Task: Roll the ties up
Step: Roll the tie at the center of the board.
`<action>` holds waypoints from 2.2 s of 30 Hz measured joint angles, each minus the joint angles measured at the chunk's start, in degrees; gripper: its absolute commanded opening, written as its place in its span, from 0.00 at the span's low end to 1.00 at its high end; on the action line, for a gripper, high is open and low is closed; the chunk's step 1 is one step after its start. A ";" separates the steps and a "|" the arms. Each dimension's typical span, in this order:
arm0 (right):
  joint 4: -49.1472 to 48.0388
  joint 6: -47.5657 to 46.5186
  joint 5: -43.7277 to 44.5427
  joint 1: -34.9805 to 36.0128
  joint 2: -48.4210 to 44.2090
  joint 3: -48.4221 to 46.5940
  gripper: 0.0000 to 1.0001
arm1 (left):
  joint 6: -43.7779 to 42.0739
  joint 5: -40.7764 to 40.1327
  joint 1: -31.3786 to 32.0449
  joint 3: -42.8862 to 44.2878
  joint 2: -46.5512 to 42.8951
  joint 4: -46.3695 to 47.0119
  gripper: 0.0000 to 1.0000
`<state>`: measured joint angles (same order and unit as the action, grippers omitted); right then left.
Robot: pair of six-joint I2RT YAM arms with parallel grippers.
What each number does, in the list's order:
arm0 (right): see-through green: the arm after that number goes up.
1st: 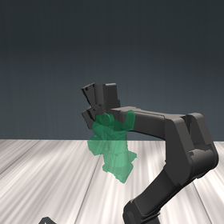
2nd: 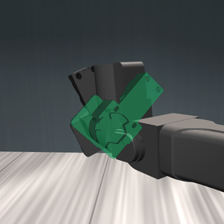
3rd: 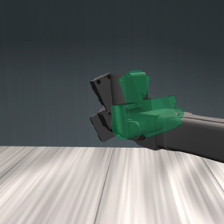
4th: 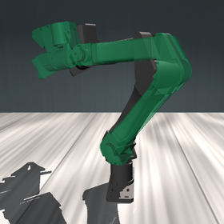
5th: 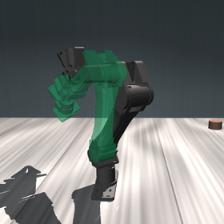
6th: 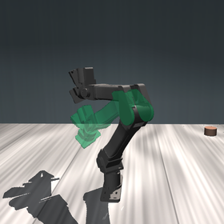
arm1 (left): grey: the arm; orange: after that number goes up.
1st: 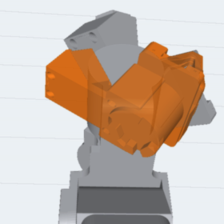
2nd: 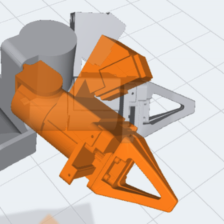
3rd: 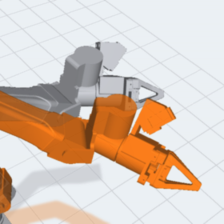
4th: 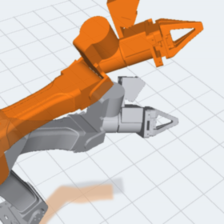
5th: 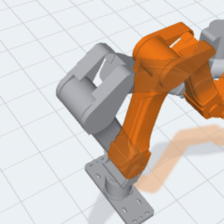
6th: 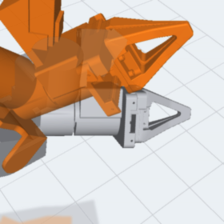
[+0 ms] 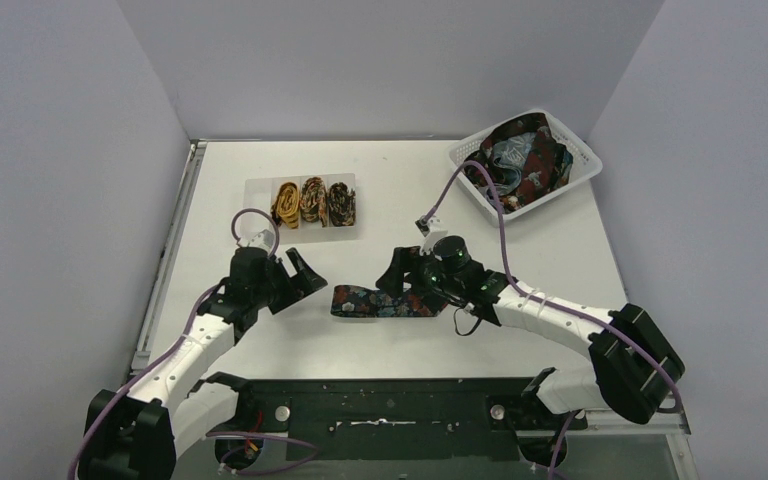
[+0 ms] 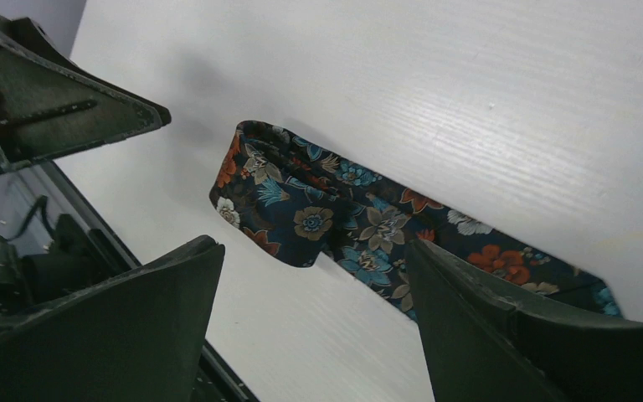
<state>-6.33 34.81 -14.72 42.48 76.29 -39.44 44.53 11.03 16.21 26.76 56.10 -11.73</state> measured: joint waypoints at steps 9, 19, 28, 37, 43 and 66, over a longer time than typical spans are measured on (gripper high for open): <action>-1.64 14.05 -0.37 1.22 6.01 0.24 0.62 | 0.37 4.85 -0.13 -2.10 4.20 6.45 0.82; -2.32 15.23 -5.18 1.49 13.16 -2.51 0.41 | 1.01 8.96 -0.13 -3.91 7.56 12.31 0.81; -3.87 15.41 -7.67 1.31 16.92 -3.23 0.33 | 1.29 11.52 -0.13 -4.52 8.44 15.45 0.79; -4.07 15.30 -8.79 0.42 18.25 -3.54 0.26 | 1.07 13.70 -0.13 -5.90 9.66 16.72 0.79; -4.42 15.34 -9.35 0.17 19.28 -3.54 0.26 | 1.01 15.15 0.17 -5.95 11.02 19.23 0.79; -4.42 15.37 -11.04 -1.07 21.05 -3.63 0.30 | -0.17 15.08 7.39 -4.33 23.19 30.23 0.71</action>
<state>-10.74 50.17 -25.76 41.41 97.34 -43.07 44.36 26.11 23.59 22.44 79.29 18.50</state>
